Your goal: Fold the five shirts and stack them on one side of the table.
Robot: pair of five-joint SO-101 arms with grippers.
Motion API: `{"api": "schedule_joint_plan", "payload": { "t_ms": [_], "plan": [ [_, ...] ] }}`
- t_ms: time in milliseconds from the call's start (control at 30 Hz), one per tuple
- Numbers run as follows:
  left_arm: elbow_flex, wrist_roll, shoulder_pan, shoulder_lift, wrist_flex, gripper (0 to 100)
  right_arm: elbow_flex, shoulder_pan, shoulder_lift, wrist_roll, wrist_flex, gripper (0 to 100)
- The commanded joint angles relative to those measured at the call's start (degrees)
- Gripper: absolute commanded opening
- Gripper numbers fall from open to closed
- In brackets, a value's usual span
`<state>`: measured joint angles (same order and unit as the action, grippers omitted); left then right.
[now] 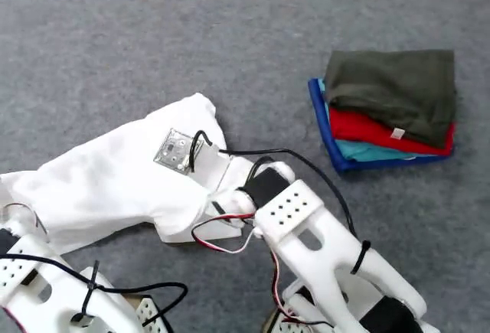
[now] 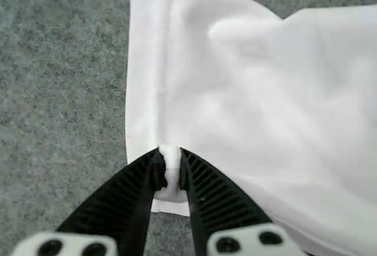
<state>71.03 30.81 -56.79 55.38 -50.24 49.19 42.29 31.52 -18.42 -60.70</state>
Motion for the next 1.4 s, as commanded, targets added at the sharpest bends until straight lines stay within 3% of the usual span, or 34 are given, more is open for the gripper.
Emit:
{"api": "schedule_joint_plan", "payload": {
  "t_ms": [0,233,1367],
  "plan": [
    [0.5,0.5,-1.1,0.9,1.9,2,0.2,0.7,1.5,-0.4,1.5,0.2],
    [3.8,1.4,-3.8,0.4,9.9,2,5.1,0.7,1.5,-0.4,5.5,0.2],
    [7.0,1.8,-2.7,0.8,9.4,2,15.1,3.2,1.5,-1.2,12.7,0.2]
  ]
}}
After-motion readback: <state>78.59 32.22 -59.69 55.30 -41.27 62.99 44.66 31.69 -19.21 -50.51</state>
